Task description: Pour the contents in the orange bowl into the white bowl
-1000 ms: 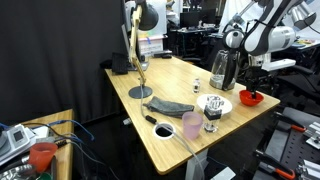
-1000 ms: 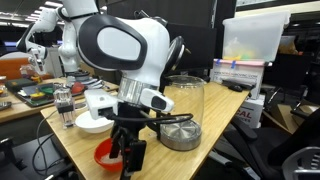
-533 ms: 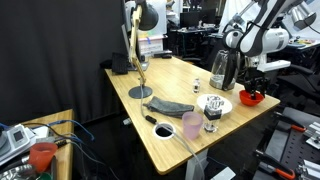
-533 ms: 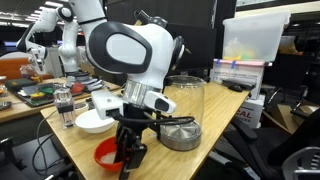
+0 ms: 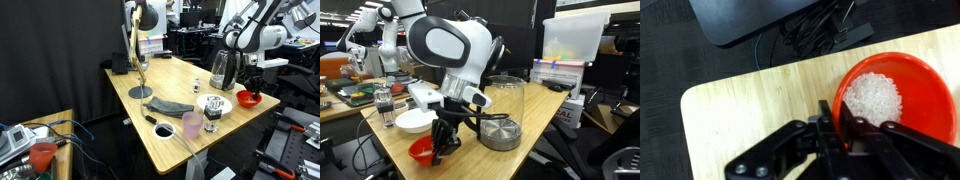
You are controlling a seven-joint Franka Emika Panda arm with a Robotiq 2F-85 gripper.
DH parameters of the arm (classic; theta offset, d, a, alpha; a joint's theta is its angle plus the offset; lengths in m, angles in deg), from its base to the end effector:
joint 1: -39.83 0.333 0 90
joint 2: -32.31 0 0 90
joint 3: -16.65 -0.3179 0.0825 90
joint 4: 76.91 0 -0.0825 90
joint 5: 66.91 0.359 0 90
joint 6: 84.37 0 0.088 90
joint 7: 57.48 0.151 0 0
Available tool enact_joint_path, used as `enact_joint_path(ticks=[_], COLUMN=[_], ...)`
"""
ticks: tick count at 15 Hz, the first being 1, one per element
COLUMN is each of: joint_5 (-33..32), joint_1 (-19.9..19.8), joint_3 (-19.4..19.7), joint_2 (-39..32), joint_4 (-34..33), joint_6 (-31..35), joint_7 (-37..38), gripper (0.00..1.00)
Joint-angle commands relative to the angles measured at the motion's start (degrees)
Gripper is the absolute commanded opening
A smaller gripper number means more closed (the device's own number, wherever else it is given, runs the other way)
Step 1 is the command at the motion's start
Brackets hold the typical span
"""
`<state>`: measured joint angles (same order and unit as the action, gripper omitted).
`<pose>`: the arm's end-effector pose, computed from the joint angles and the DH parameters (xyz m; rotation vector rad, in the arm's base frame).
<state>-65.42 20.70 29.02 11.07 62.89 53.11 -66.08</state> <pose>0.3435 -0.2222 0.1169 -2.9379 0.6324 0.6095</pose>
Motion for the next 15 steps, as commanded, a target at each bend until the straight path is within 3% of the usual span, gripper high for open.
enact_joint_path(ticks=[1, 9, 15], joint_5=[2.24, 3.18, -6.81], joint_1=[-0.69, -0.01, 3.85], joint_3=[-0.76, -0.20, 1.27], joint_2=[1.98, 5.87, 17.24], joint_4=[0.29, 1.51, 7.24], joint_6=[-2.85, -5.17, -2.14], joint_7=[-3.76, -5.74, 1.67], gripper=[0.02, 0.02, 0.02])
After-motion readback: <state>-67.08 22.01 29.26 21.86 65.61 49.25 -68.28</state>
